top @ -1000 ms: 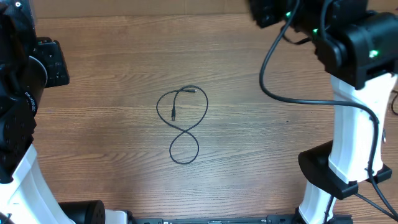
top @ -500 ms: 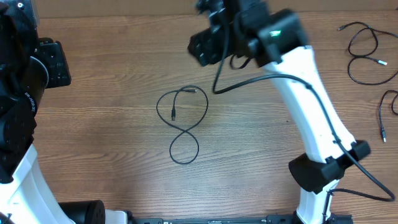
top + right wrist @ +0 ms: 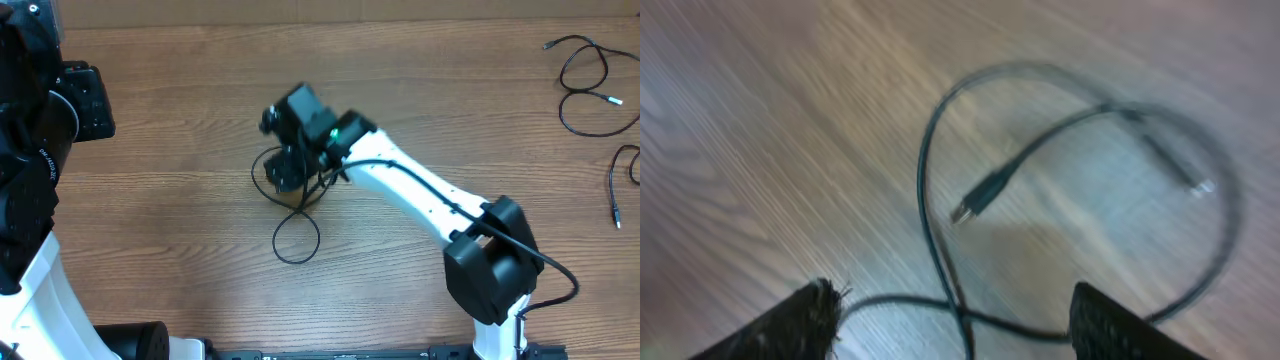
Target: Untangle cables
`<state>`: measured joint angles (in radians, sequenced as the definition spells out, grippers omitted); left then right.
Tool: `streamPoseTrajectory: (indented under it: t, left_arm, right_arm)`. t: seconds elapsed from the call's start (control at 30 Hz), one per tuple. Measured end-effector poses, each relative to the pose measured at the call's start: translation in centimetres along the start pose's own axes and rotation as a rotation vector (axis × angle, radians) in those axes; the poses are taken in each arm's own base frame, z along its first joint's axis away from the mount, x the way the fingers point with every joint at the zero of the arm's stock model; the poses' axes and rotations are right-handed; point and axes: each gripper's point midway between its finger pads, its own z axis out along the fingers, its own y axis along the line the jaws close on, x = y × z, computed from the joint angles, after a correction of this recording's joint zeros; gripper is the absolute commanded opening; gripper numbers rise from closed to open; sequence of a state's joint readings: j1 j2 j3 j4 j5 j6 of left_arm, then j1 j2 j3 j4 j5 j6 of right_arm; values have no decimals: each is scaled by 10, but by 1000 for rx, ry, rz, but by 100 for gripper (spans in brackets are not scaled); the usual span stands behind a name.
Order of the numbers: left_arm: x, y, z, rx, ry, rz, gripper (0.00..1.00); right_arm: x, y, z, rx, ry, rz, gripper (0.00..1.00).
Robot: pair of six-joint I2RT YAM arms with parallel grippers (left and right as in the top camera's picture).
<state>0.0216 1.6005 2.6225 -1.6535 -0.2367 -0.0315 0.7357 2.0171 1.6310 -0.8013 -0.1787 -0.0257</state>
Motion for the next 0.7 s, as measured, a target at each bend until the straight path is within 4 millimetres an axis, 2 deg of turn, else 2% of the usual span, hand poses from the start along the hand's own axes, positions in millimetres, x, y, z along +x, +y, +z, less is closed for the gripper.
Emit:
streamPoseTrajectory:
  t: [0.07,0.17,0.33,0.5,0.57,0.7]
  left_arm:
    - [0,-3,2,14,6,2,10]
    - [1,-11,14,43,33,7,9]
    - [5,-29,44,104,102,19,9]
    - [10,-43,69,150,164,26,9]
    - [11,-47,72,166,174,26,9]
    - [11,-50,72,185,176,25,8]
  right_arm:
    - [17,1,12,-2,38,-1,73]
    - [29,1,19,-2,69,2,77]
    - [20,2,20,-6,31,-15,77]
    - [4,14,22,-66,-45,-112,78]
    - [-1,20,26,-85,-78,-160,78]
    - [6,32,42,-113,-74,-269,78]
